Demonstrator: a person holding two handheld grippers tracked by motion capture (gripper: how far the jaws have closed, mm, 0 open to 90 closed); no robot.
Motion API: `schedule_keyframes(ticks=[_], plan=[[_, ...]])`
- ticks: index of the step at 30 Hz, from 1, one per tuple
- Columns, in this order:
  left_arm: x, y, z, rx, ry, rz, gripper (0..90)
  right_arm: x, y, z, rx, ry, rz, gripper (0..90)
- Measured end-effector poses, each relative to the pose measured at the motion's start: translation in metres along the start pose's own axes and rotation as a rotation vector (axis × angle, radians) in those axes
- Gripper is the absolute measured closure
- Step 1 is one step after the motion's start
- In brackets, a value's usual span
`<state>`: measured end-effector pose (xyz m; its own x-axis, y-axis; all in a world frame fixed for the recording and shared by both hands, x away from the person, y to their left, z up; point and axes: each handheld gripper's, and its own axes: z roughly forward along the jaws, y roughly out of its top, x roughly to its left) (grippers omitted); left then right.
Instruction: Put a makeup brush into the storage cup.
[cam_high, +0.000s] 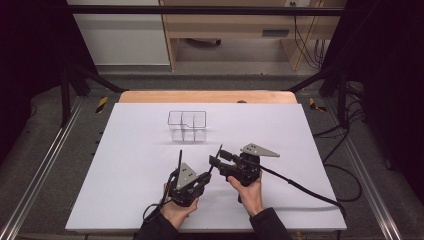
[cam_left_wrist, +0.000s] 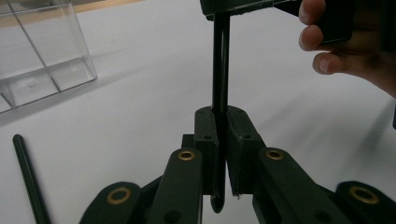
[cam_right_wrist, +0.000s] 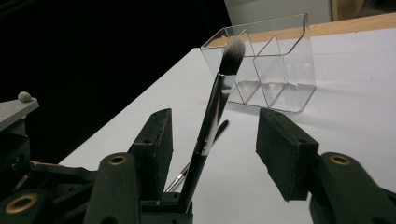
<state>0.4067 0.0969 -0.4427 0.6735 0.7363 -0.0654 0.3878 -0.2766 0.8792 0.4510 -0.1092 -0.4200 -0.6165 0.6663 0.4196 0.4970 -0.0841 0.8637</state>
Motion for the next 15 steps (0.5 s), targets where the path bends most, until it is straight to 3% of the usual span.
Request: schedule_keyframes(ticks=[15], plan=[[-0.0012, -0.001, 0.0011, 0.004, -0.002, -0.014, 83.2, 0.0019, -0.0015, 0.0008, -0.017, 0.019, 0.047, 67.5]])
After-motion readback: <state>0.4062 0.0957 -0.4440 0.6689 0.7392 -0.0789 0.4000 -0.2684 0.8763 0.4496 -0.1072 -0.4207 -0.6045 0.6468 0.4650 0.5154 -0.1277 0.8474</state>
